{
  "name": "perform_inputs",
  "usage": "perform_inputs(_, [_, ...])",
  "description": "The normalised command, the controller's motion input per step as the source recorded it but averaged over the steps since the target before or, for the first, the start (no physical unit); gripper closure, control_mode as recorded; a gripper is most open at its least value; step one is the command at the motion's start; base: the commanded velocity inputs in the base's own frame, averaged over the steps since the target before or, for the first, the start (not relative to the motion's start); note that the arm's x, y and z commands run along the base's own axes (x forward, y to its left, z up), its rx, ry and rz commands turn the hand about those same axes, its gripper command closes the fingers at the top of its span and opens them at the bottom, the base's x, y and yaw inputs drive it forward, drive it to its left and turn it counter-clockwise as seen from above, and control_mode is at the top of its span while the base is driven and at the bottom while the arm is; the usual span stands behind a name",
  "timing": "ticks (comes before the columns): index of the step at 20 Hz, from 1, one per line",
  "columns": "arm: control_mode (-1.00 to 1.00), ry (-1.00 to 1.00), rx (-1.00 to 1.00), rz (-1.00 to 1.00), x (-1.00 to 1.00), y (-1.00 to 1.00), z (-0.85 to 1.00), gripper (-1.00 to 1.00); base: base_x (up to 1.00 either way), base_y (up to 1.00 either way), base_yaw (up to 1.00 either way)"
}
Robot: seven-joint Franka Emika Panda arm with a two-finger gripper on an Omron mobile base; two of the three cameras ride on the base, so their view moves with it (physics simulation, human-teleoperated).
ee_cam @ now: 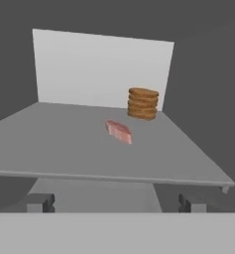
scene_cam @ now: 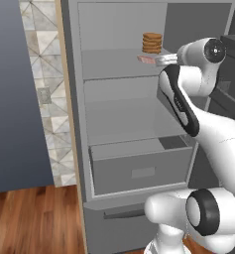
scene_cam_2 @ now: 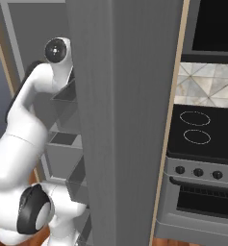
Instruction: Take the steak from the fridge and place it on the digital scale on the counter by the fridge. Wait a few seconds for a reading, then move it to the plate on the dining counter.
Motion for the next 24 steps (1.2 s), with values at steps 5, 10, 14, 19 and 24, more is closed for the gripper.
perform_inputs(5, [-1.00, 0.03, 0.05, 0.00, 0.71, -0.05, -0.04, -1.00, 0.00, 0.00, 0.00])
perform_inputs(10, [-1.00, 0.05, 0.04, 0.00, 0.66, 0.00, 0.00, -1.00, 0.00, 0.00, 0.00])
perform_inputs(14, [-1.00, 0.08, 0.03, 0.00, 0.50, -0.02, -0.04, -1.00, 0.00, 0.00, 0.00])
perform_inputs(19, [-1.00, 0.09, 0.01, 0.00, 0.40, 0.00, -0.23, -1.00, 0.00, 0.00, 0.00])
perform_inputs(24, [-1.00, 0.03, 0.00, 0.00, 0.31, 0.00, -0.23, -1.00, 0.00, 0.00, 0.00])
